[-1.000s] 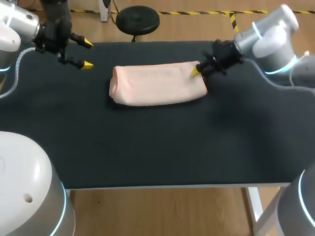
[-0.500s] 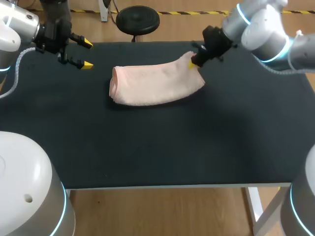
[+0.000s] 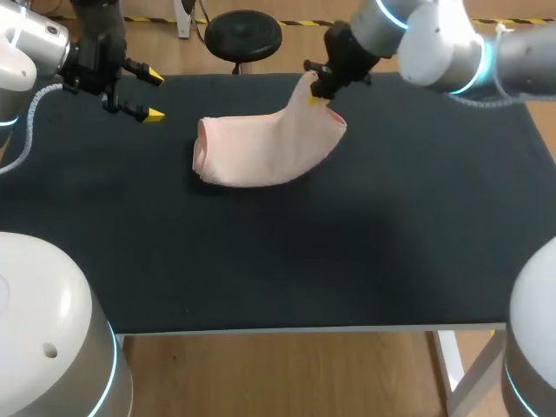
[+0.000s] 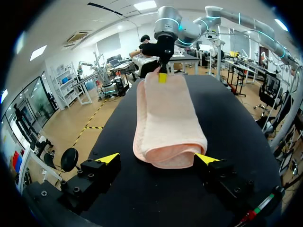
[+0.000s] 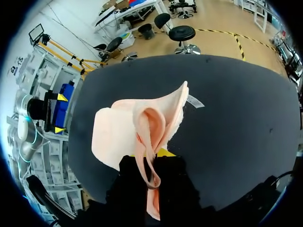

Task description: Fold the towel

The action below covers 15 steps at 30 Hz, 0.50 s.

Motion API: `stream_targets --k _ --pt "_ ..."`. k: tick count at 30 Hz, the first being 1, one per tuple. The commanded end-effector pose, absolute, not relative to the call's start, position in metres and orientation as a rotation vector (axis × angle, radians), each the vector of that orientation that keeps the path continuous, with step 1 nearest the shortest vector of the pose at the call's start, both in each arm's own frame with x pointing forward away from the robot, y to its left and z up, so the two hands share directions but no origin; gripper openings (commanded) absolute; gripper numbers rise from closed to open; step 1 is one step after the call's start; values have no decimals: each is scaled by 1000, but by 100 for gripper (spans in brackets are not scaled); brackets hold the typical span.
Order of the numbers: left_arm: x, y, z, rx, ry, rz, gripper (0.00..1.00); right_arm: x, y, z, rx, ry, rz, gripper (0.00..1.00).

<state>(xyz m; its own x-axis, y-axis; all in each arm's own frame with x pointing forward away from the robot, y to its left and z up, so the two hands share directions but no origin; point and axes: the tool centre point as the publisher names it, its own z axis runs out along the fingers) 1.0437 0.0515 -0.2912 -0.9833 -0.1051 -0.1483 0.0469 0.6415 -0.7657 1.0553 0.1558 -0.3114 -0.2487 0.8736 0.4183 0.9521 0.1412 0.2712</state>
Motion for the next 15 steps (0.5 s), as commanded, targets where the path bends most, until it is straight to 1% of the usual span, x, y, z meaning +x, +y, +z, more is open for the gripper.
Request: stream_targets --k 1,6,15 --pt "1043 51 -292 -45 2676 -1259 100 1057 167 -300 -1798 -2249 -741 0" --pt "1043 51 -292 -45 2676 -1259 100 1055 189 -295 -1753 -2267 -755 0" --pt "1043 51 -292 -45 2676 -1259 100 1050 230 -310 -1675 -2305 -694 0"
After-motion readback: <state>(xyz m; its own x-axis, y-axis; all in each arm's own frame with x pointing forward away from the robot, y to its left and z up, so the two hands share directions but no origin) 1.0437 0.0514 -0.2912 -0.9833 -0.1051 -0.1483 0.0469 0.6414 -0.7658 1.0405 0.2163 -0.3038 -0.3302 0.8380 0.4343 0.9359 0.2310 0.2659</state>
